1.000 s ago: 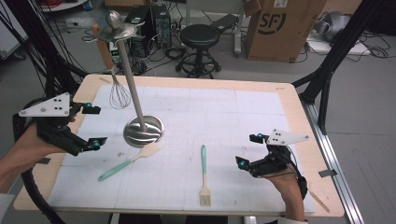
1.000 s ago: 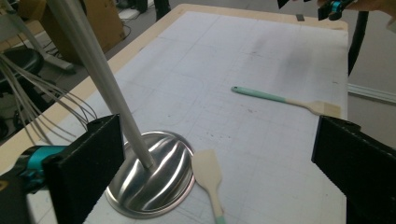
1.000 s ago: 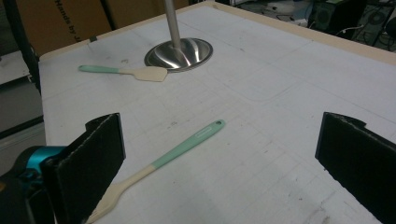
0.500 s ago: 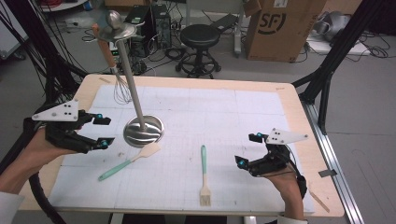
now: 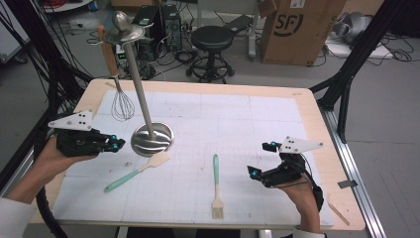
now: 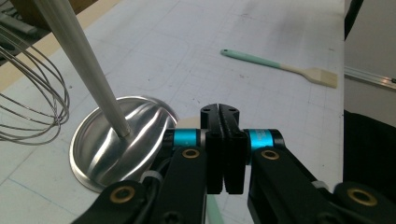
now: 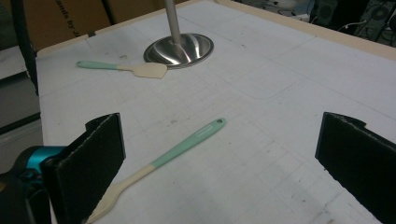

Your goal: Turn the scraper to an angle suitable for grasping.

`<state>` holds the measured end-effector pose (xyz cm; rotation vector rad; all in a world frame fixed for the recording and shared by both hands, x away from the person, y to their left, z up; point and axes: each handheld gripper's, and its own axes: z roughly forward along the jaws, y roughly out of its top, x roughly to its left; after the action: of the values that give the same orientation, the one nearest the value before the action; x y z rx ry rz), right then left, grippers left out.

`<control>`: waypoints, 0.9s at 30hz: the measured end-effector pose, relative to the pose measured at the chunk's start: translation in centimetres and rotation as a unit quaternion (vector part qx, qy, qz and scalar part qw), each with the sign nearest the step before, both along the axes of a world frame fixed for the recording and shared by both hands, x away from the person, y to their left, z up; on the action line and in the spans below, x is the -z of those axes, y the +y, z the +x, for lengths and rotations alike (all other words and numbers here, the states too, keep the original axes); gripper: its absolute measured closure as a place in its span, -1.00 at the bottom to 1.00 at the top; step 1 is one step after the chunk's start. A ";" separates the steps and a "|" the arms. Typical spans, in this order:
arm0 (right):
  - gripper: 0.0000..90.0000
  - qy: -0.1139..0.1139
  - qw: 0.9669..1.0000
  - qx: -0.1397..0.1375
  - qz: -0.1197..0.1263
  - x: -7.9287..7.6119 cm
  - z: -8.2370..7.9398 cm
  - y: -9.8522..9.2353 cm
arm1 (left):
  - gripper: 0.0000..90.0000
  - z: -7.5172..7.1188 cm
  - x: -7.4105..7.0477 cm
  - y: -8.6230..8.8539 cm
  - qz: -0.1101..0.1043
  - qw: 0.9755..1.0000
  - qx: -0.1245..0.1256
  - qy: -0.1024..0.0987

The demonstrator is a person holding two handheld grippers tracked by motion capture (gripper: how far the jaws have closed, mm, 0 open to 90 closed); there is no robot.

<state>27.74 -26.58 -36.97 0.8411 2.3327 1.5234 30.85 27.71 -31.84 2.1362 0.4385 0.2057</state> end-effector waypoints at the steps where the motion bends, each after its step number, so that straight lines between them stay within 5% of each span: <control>1: -1.00 0.000 1.000 -0.001 -0.001 0.0 0.0 0.1 | 0.99 0.1 0.1 -0.1 0.008 1.000 -0.001 0.000; 12: -1.00 0.000 1.000 -0.001 0.001 0.1 0.1 0.0 | 1.00 1.1 2.4 -1.3 0.047 0.999 -0.009 0.024; 27: -1.00 0.002 1.000 -0.004 0.000 0.1 0.1 0.1 | 1.00 2.0 5.7 -3.0 0.103 0.993 -0.004 0.053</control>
<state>27.86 -26.44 -37.11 0.8359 2.3412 1.5261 32.82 24.75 -37.57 2.3553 0.5065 0.1484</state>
